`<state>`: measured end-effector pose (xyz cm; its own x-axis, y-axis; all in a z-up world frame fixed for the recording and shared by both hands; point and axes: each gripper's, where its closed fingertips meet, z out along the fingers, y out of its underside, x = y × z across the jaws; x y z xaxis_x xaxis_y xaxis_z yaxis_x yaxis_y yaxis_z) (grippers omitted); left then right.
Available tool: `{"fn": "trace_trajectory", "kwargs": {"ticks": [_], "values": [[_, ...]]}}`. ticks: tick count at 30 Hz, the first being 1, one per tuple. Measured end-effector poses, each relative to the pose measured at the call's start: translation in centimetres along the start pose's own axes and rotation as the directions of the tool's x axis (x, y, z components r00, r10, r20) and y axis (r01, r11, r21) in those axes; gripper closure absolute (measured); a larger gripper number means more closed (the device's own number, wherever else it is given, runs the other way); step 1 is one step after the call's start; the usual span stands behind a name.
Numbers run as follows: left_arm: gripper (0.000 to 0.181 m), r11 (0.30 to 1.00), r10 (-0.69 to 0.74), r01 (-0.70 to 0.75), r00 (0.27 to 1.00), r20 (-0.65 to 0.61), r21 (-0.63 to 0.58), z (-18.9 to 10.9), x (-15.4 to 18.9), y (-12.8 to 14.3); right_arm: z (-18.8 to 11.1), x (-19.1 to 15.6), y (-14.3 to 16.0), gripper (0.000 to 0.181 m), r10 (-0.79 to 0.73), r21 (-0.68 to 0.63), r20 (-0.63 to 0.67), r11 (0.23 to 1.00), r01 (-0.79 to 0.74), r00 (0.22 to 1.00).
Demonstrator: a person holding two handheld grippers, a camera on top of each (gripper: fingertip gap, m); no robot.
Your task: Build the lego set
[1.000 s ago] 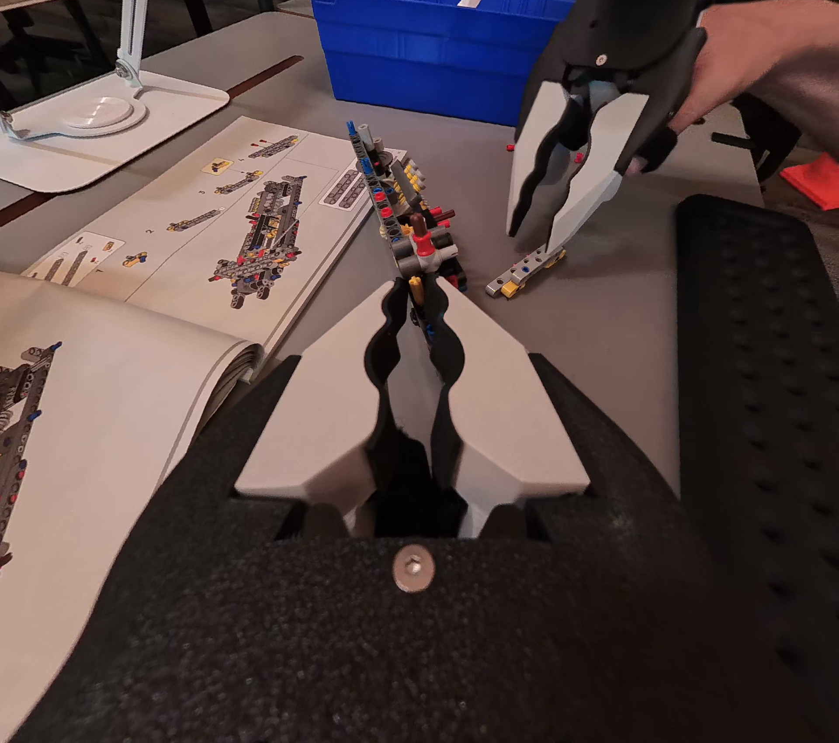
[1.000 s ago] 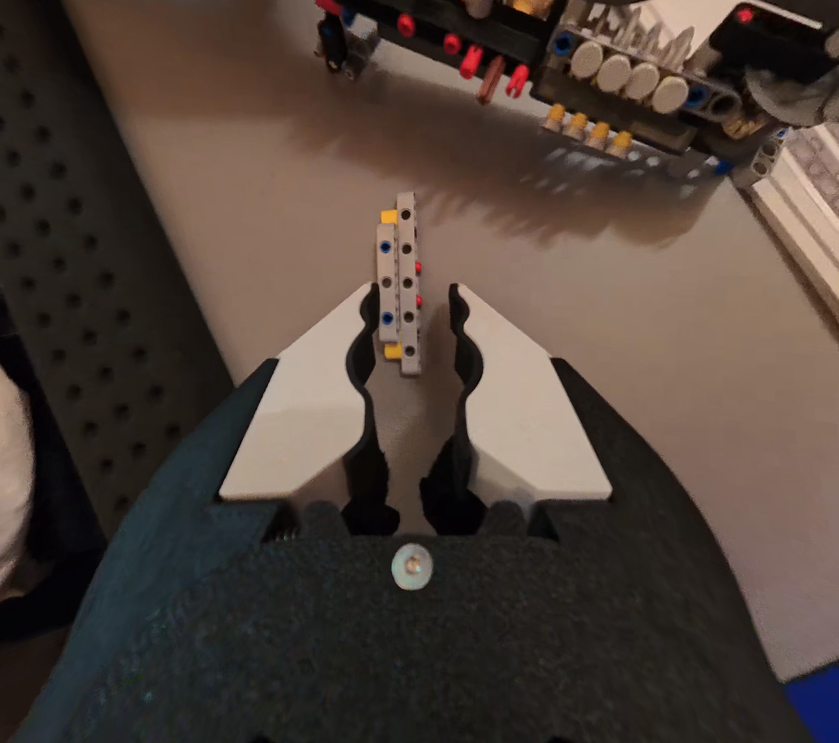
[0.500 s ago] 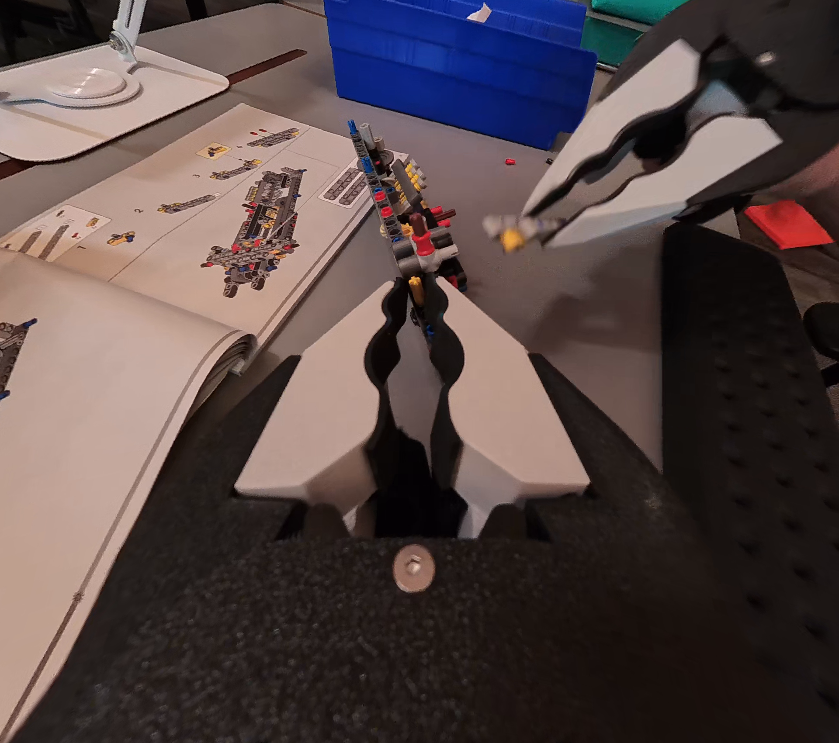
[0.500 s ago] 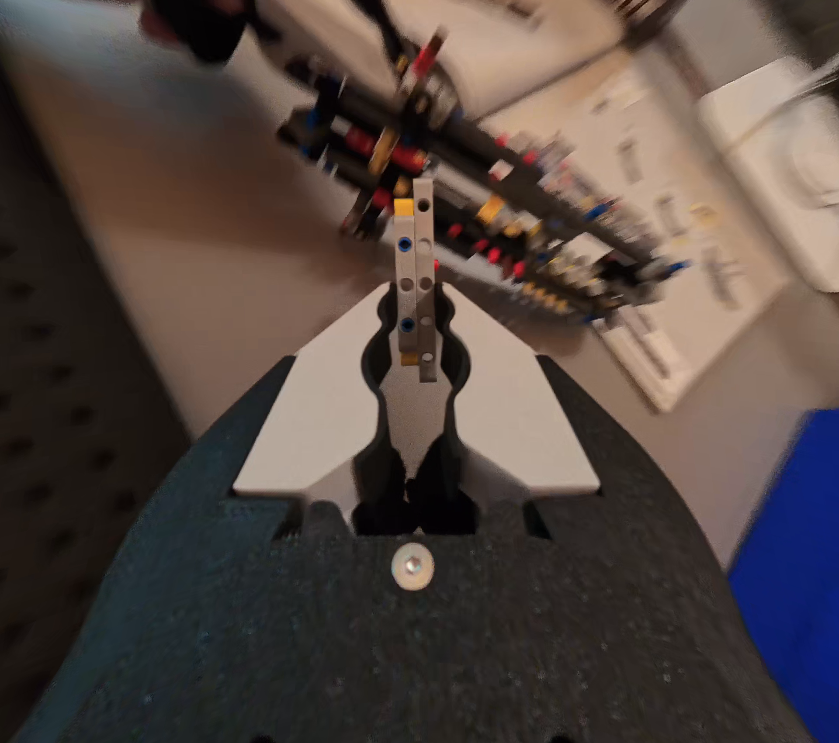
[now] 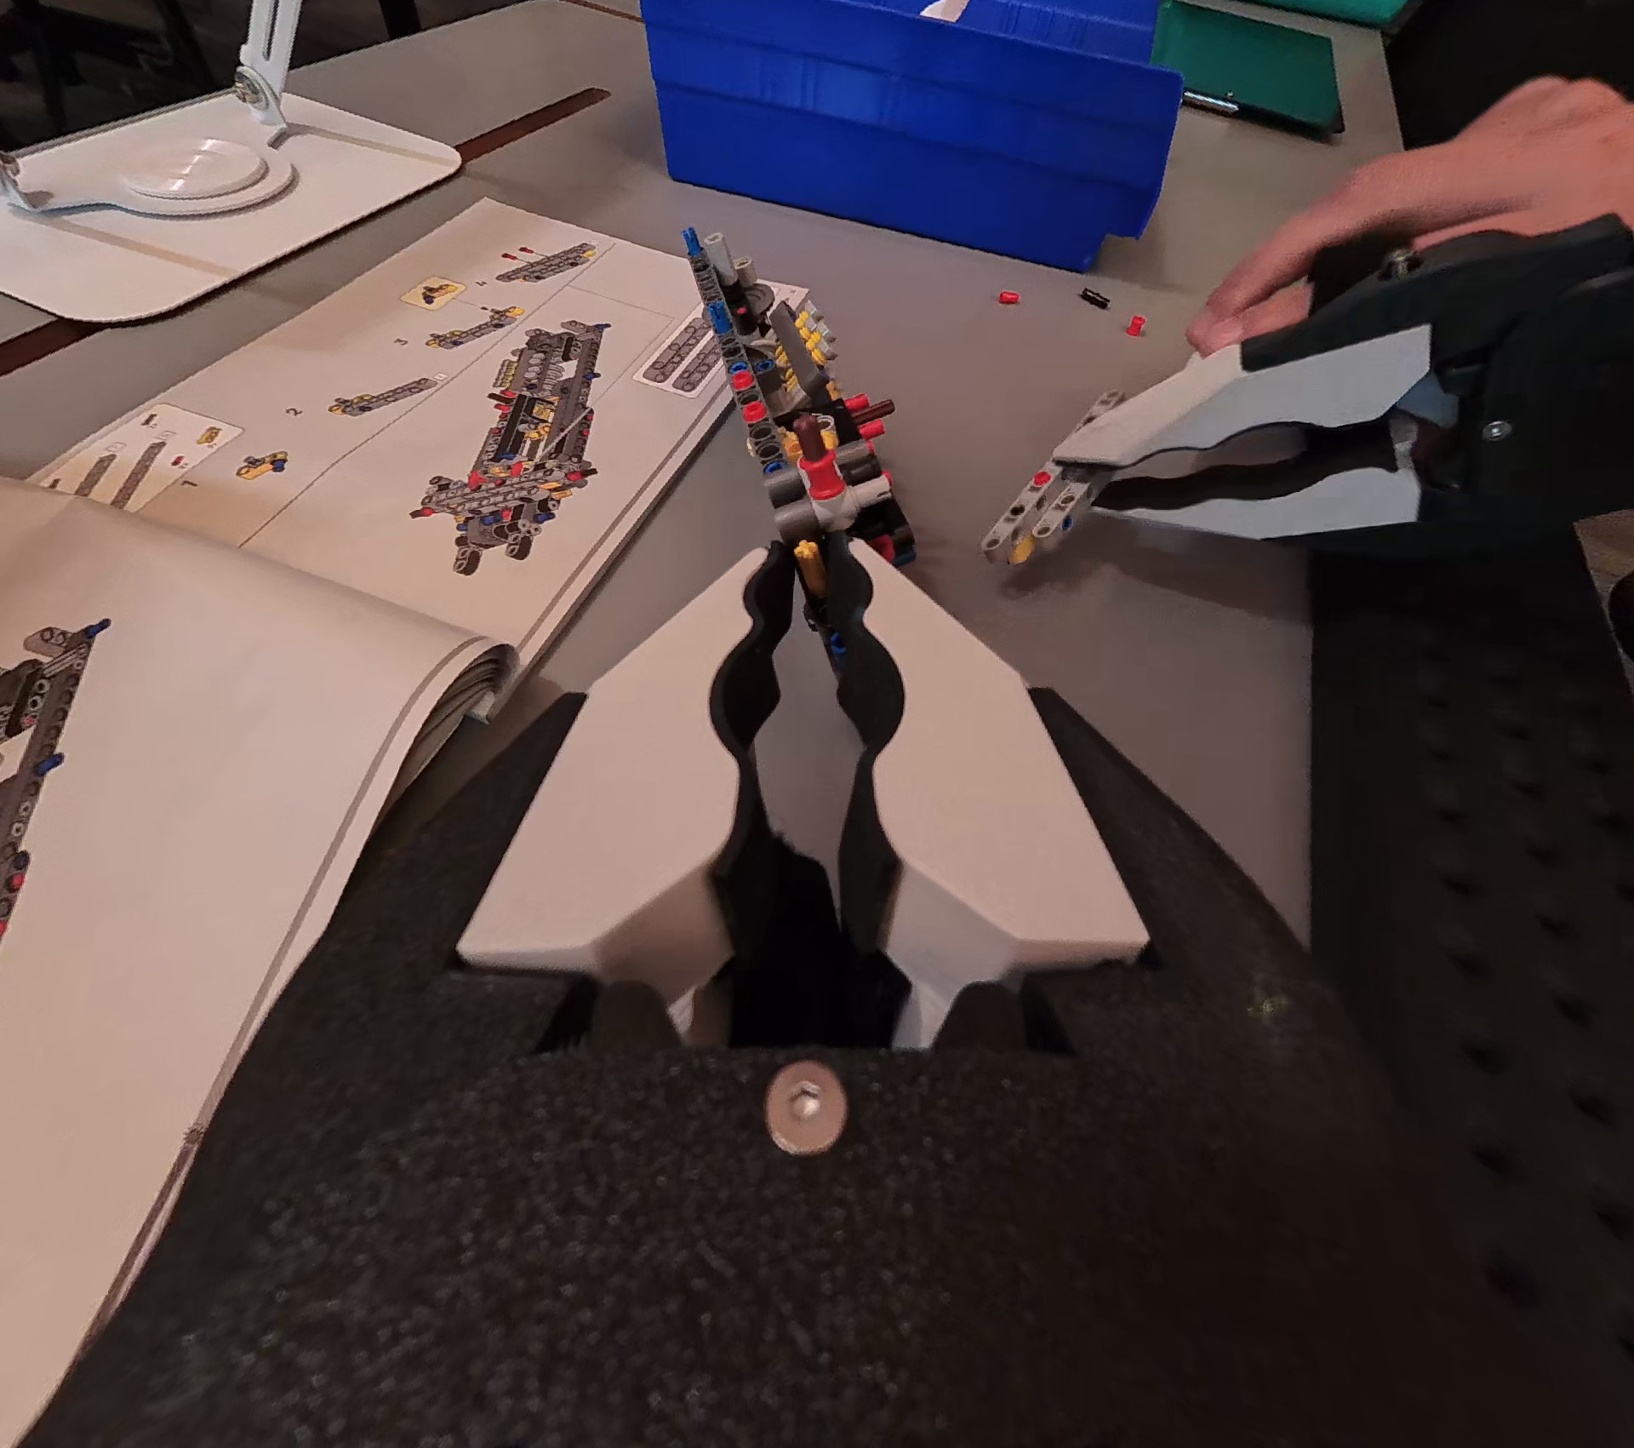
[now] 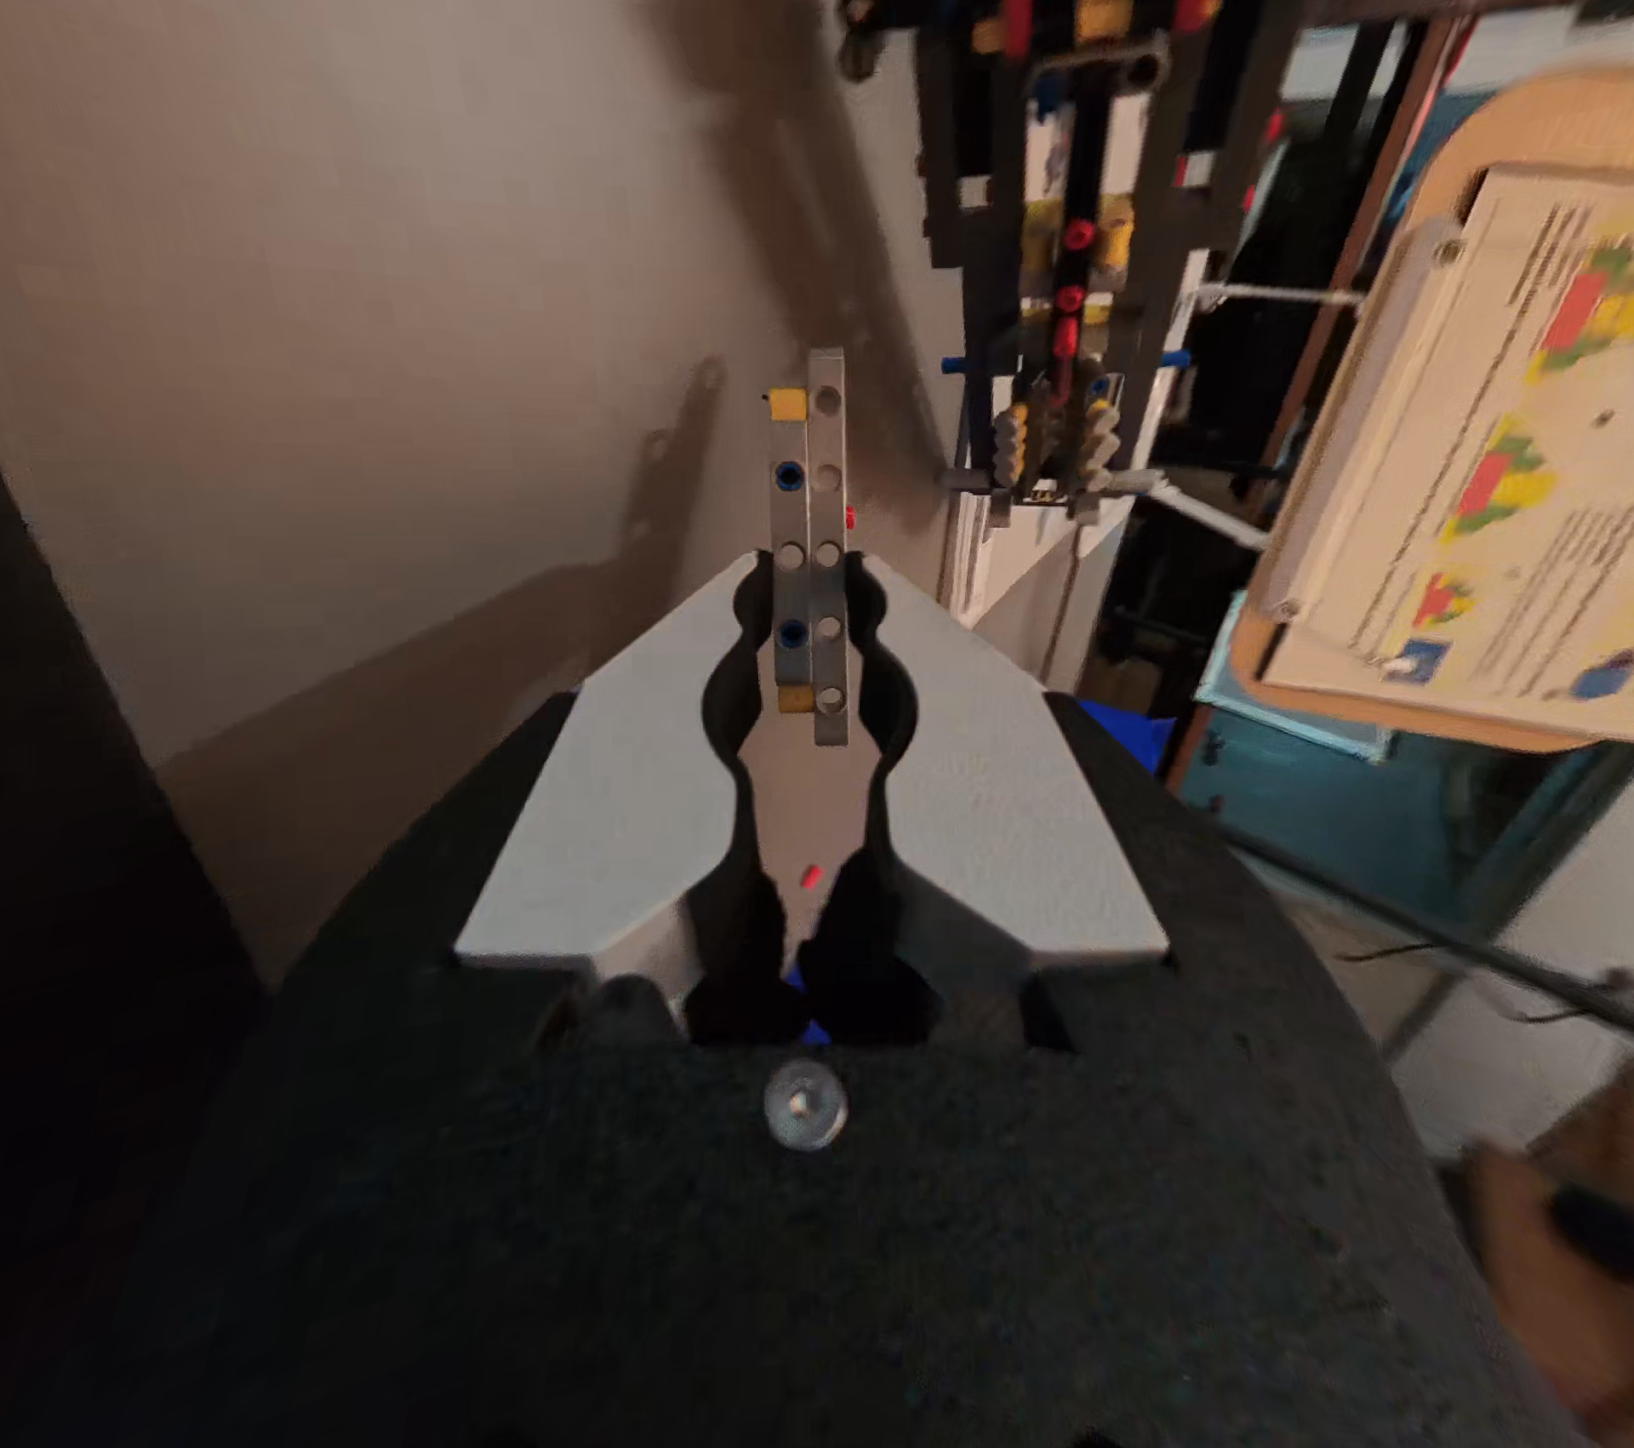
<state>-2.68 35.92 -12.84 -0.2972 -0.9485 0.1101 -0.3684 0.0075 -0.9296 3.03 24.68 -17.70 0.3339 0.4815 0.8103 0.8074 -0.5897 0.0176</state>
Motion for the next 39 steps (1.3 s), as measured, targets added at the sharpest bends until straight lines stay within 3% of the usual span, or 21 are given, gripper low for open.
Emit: {"fn": "trace_trajectory", "kwargs": {"ticks": [3, 7, 15, 17, 19, 21, 25, 30, 34, 35, 39], "values": [[0.176, 1.0, 0.03, -0.03, 0.999, 0.01, -0.004, 0.1, 0.2, 0.0, 0.8, 0.0, 1.3, 0.166, -0.244, -0.049, -0.088, 0.969, 0.241, 0.966], [0.176, 0.998, 0.054, -0.054, 0.998, 0.021, -0.008, 0.1, 0.4, 0.0, 1.6, -0.8, 2.3, 0.167, -0.338, -0.034, -0.098, 0.941, 0.336, 0.936], [0.176, 0.999, 0.038, -0.038, 0.999, 0.012, -0.013, 0.1, 0.3, 0.2, 0.7, -2.1, 2.4, 0.166, -0.164, 0.072, 0.04, 0.984, 0.161, 0.986], [0.176, 0.999, 0.04, -0.04, 0.999, 0.012, -0.013, 0.1, 0.3, 0.2, 0.1, -2.2, 2.3, 0.159, -0.112, 0.111, 0.076, 0.988, 0.103, 0.991], [0.176, 0.999, 0.041, -0.041, 0.999, 0.012, -0.013, 0.1, 0.3, 0.2, -0.7, -2.8, 2.1, 0.155, -0.037, 0.142, 0.18, 0.99, 0.011, 0.983], [0.176, 0.999, 0.041, -0.041, 0.999, 0.011, -0.013, 0.1, 0.3, 0.2, -2.2, -3.6, 1.5, 0.144, 0.046, 0.18, 0.353, 0.977, -0.116, 0.934], [0.176, 0.999, 0.042, -0.042, 0.999, 0.01, -0.015, 0.1, 0.3, 0.2, -4.8, -2.2, 0.4, 0.145, 0.181, 0.209, 0.645, 0.892, -0.4, 0.742], [0.176, 0.999, 0.05, -0.05, 0.999, 0.011, -0.015, 0.1, 0.4, 0.1, -1.5, 0.3, 1.4, 0.163, 0.273, 0.088, 0.821, 0.807, -0.584, 0.502], [0.176, 0.999, 0.05, -0.049, 0.999, 0.01, -0.017, 0.1, 0.3, 0.2, 0.8, -0.6, 1.0, 0.166, 0.234, 0.016, 0.92, 0.779, -0.626, 0.315], [0.176, 0.999, 0.049, -0.049, 0.999, 0.01, -0.017, 0.1, 0.3, 0.2, 0.8, -0.9, 0.8, 0.166, 0.204, 0.028, 0.932, 0.782, -0.623, 0.298], [0.176, 0.999, 0.051, -0.051, 0.999, 0.011, -0.018, 0.0, 0.2, 0.2, 1.4, -1.9, 1.4, 0.161, 0.161, 0.088, 0.905, 0.835, -0.544, 0.394]]}}
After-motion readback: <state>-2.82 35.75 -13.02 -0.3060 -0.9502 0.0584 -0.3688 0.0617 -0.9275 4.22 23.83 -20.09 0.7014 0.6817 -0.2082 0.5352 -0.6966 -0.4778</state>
